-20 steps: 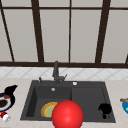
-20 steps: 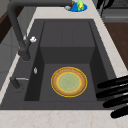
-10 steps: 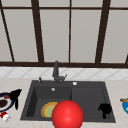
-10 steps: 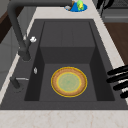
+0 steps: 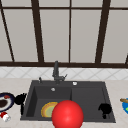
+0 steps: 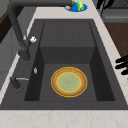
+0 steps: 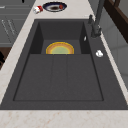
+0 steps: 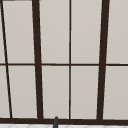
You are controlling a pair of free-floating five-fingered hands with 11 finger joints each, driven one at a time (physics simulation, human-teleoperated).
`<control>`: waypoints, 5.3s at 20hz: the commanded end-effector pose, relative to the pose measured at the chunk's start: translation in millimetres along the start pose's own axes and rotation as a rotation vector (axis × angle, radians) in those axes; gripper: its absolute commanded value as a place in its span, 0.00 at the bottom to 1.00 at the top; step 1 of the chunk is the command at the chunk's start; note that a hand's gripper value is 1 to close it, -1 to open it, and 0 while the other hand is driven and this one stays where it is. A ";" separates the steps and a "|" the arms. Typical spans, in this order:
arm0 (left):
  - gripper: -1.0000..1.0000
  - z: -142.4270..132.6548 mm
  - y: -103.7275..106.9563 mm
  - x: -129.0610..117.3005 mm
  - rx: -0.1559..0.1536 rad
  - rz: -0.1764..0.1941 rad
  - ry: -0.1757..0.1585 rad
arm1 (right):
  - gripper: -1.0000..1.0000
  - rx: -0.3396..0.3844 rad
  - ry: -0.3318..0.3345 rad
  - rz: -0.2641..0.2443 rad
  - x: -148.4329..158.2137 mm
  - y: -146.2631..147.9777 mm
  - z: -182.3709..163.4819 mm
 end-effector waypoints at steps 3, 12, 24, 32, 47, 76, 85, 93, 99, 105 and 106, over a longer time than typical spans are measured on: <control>0.00 -32.2 -14.5 25.8 -0.038 -0.007 0.020 | 0.50 0.000 0.000 0.000 0.0 0.0 0.0; 0.00 -77.8 -47.5 70.0 -0.047 0.005 0.025 | 0.50 0.000 0.000 0.000 0.0 0.0 0.0; 0.00 -110.2 -82.0 104.0 -0.037 0.008 0.022 | 0.50 0.000 0.000 0.000 0.0 0.0 0.0; 0.50 -111.4 -82.4 104.9 -0.032 -0.008 0.006 | 0.00 0.006 0.007 -0.005 1.7 0.1 -0.3; 0.50 -112.2 -83.1 103.9 -0.014 -0.043 0.017 | 0.00 0.125 -0.023 -0.012 -33.6 -6.0 -7.2; 0.50 -112.4 -83.3 103.5 -0.009 -0.050 0.021 | 0.00 0.285 -0.034 -0.024 -198.4 -21.8 -18.0; 0.50 -112.4 -83.3 103.5 -0.009 -0.050 0.021 | 0.00 0.274 -0.031 -0.017 -249.2 -18.6 -38.1; 0.50 -112.4 -83.3 103.5 -0.009 -0.050 0.021 | 0.00 0.267 0.011 0.040 -273.0 -15.4 -73.3; 0.50 -112.4 -83.3 103.5 -0.009 -0.050 0.021 | 0.00 0.350 0.039 0.060 -283.7 6.6 -103.0; 0.50 -112.5 -83.3 103.5 -0.009 -0.050 0.021 | 0.00 0.447 0.031 0.026 -307.1 18.3 -131.5; 0.50 -112.5 -83.3 103.5 -0.009 -0.050 0.021 | 0.00 0.458 0.027 0.016 -310.8 20.9 -134.3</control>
